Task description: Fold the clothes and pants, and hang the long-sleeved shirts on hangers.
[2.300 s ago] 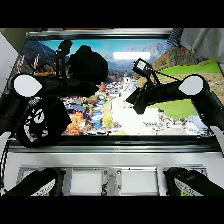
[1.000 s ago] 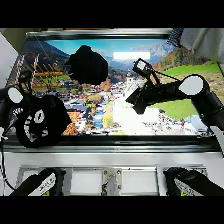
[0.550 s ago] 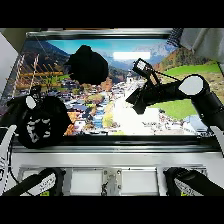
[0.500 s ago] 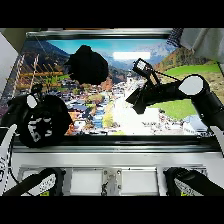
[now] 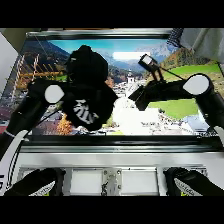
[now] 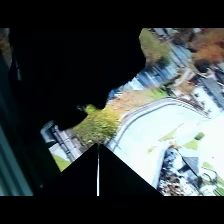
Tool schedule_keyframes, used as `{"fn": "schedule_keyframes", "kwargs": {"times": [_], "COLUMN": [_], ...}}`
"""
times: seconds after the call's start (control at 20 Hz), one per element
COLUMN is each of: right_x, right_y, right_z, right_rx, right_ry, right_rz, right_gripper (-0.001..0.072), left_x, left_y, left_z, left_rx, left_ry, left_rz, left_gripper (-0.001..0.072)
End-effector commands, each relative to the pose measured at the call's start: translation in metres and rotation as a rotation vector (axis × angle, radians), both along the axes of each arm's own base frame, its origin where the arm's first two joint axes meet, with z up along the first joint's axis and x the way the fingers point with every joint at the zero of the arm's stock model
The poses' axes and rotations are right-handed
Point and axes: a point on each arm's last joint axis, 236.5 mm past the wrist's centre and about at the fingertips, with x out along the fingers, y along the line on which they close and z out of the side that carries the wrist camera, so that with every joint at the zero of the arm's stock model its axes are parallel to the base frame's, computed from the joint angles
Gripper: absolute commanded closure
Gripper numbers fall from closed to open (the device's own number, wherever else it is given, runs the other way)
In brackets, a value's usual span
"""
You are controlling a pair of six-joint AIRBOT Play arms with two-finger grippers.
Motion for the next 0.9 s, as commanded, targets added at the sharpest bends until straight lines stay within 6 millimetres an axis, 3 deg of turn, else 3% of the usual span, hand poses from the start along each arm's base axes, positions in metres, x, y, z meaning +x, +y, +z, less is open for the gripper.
{"fn": "schedule_keyframes", "kwargs": {"times": [0.0, 0.15, 0.2, 0.25, 0.3, 0.45, 0.55, 0.6, 0.7, 0.85], "right_x": [0.047, 0.052, 0.049, 0.045, 0.042, 0.030, 0.023, 0.020, 0.013, 0.002], "right_y": [-0.094, -0.171, -0.189, -0.202, -0.212, -0.230, -0.231, -0.230, -0.228, -0.229], "right_z": [0.023, 0.046, 0.049, 0.049, 0.045, 0.022, 0.002, -0.012, -0.047, -0.109], "right_rx": [-0.003, 0.052, 0.062, 0.059, 0.050, 0.015, -0.010, -0.022, -0.041, -0.078], "right_ry": [-0.036, -0.038, -0.033, -0.023, -0.002, 0.100, 0.167, 0.196, 0.281, 0.412], "right_rz": [-0.448, -0.737, -0.790, -0.822, -0.846, -0.879, -0.873, -0.865, -0.864, -0.866], "right_gripper": [0.0698, 0.0698, 0.0698, 0.0698, 0.0697, 0.0690, 0.0684, 0.0571, 0.0049, 0.0034], "left_x": [-0.022, -0.012, -0.005, 0.003, 0.012, 0.040, 0.044, 0.041, 0.021, -0.003], "left_y": [-0.097, -0.150, -0.156, -0.153, -0.142, -0.084, -0.040, -0.017, 0.012, 0.021], "left_z": [0.020, 0.004, -0.005, -0.014, -0.023, -0.044, -0.069, -0.087, -0.126, -0.173], "left_rx": [-0.039, -0.039, -0.022, -0.004, 0.009, 0.041, 0.067, 0.088, 0.098, -0.007], "left_ry": [-0.064, -0.059, -0.044, -0.015, 0.042, 0.154, 0.226, 0.273, 0.393, 0.564], "left_rz": [-0.203, -0.259, -0.261, -0.243, -0.193, -0.050, 0.043, 0.084, 0.143, 0.220], "left_gripper": [0.0694, 0.0690, 0.0408, 0.0067, 0.0021, 0.0021, 0.0020, 0.0020, 0.0020, 0.0020]}}
